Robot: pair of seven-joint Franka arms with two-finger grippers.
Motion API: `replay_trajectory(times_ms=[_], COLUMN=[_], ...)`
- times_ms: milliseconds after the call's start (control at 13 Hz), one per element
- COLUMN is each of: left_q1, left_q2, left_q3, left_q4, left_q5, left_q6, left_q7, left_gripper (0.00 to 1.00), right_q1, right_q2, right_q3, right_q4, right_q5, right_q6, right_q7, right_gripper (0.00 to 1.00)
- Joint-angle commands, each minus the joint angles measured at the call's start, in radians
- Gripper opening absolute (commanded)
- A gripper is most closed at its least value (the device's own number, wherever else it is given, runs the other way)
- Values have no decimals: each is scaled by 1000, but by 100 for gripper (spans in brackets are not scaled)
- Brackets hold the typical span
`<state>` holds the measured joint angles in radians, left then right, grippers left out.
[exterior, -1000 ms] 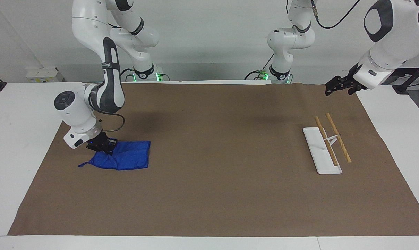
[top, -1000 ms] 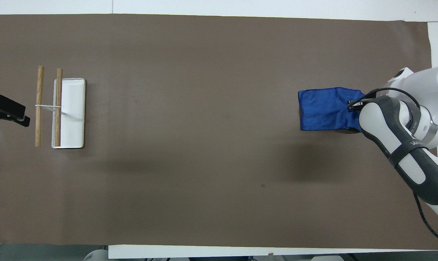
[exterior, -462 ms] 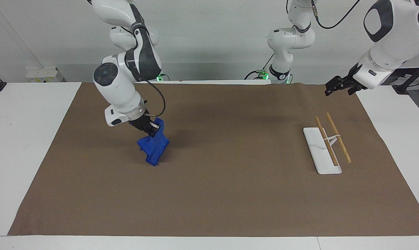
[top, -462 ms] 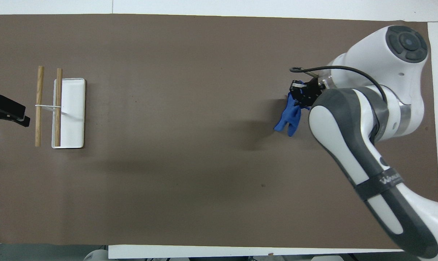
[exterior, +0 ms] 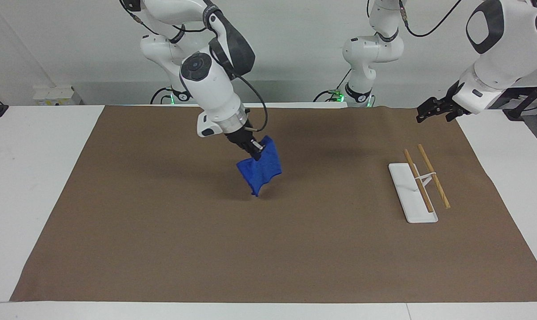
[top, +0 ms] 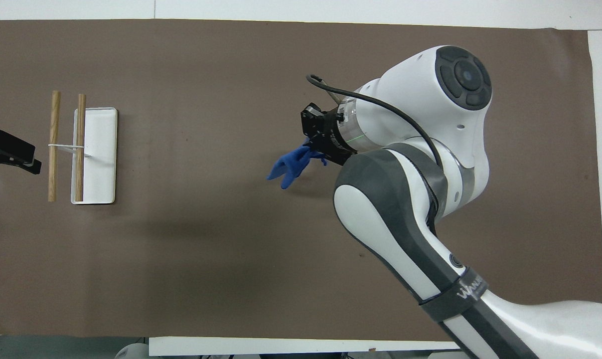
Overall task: Right arm passes towel to left arm to hang
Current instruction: 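Lift the towel with the right gripper while the left gripper reaches toward it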
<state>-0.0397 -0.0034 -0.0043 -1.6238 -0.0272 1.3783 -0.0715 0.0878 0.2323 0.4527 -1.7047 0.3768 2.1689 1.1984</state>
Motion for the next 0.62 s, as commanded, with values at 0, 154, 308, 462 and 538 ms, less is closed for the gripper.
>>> replay_trajectory(times_ms=[0, 154, 308, 462, 538], left_q1=[-11, -12, -54, -63, -63], left_q2=[-35, -88, -127, -132, -129], left_q3=[-8, -13, -14, -14, -14], left_q4=[-65, -181, -276, -317, -315], left_q5=[-37, -167, -239, -324, -362], left_q6=[65, 183, 305, 411, 429], left_q7=[-306, -604, -793, -1013, -1127], left_gripper=[100, 100, 100, 100, 100], right_q1=[-5, 24, 36, 47, 53], right_q2=[67, 108, 140, 154, 160], right_q3=[99, 147, 185, 208, 213], right_q4=[54, 98, 141, 158, 158], right_q5=[63, 66, 95, 108, 108], right_q6=[154, 276, 363, 429, 440], right_q7=[165, 324, 450, 506, 520], right_gripper=[0, 0, 0, 0, 0])
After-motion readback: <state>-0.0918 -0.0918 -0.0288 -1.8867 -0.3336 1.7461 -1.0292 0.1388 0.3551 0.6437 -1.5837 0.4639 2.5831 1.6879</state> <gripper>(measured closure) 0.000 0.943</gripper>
